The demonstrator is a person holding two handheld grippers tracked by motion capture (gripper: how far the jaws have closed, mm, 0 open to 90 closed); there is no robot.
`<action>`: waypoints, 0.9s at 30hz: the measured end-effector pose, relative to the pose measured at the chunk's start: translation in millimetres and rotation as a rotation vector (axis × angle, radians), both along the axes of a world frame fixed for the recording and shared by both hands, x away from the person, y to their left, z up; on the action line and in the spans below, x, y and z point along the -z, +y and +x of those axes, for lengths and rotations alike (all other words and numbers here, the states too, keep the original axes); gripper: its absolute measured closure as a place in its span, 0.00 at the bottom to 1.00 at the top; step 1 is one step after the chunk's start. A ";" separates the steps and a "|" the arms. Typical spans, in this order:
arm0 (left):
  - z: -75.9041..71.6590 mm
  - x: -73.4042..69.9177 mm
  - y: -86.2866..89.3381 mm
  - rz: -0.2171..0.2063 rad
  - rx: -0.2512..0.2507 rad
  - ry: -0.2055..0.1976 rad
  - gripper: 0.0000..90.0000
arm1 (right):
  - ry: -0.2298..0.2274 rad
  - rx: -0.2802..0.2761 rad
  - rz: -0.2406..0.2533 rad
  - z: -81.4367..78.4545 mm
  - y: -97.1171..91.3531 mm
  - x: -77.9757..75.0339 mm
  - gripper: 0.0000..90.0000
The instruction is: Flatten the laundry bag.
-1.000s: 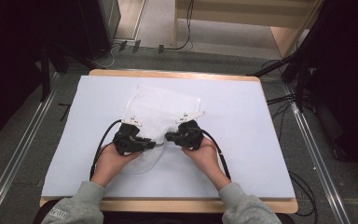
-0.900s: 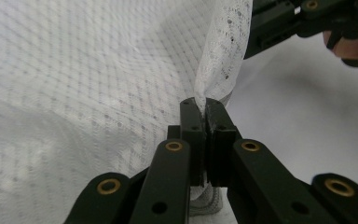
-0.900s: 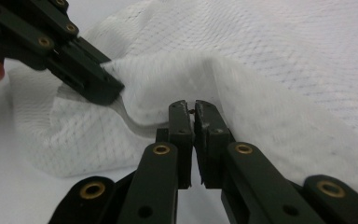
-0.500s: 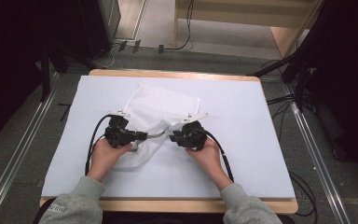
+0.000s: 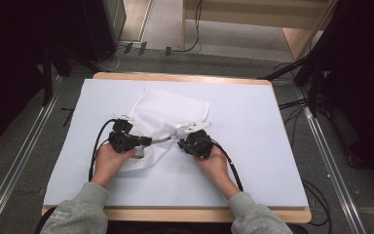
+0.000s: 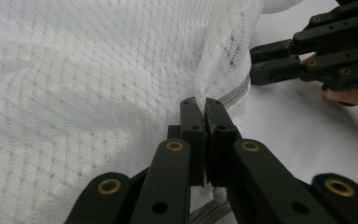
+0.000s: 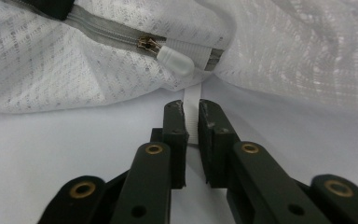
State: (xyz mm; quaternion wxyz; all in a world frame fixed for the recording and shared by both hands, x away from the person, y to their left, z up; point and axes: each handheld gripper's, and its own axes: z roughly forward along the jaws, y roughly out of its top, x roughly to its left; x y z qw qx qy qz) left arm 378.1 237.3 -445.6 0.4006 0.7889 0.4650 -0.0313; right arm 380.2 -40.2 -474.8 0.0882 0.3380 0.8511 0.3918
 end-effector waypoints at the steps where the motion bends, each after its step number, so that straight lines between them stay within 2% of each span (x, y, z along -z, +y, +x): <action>1: 0.1 0.0 0.3 -0.003 0.003 0.002 0.99 | 0.013 -0.001 0.004 0.2 -1.2 -0.4 1.00; 4: -0.6 -1.4 1.5 -0.013 0.009 -0.004 0.98 | 0.054 -0.017 0.017 0.3 -3.7 -2.5 1.00; 6: -1.5 -3.0 2.1 -0.028 0.014 -0.004 0.95 | 0.064 -0.030 0.016 -3.5 -5.6 -7.2 1.00; 8: -3.0 -5.6 2.9 -0.042 0.023 -0.018 0.88 | 0.059 -0.044 0.016 -8.7 -8.1 -12.6 1.00; 10: -5.2 -10.0 4.2 -0.072 0.034 -0.040 0.82 | 0.057 -0.053 0.017 -17.4 -13.6 -20.3 1.00; 14: -7.5 -17.2 8.2 -0.087 0.026 -0.063 0.74 | 0.055 -0.067 0.030 -31.6 -29.4 -30.5 1.00; 19: -6.7 -20.4 15.7 -0.066 0.001 -0.082 0.72 | 0.061 -0.057 0.025 -49.3 -50.7 -34.8 1.00; 22: -4.7 -20.7 21.1 -0.035 -0.014 -0.092 0.70 | 0.064 -0.032 0.034 -58.8 -70.0 -36.9 1.00; 27: -0.5 -20.6 26.8 -0.016 -0.042 -0.095 0.69 | 0.059 0.017 0.051 -69.2 -98.2 -42.5 1.00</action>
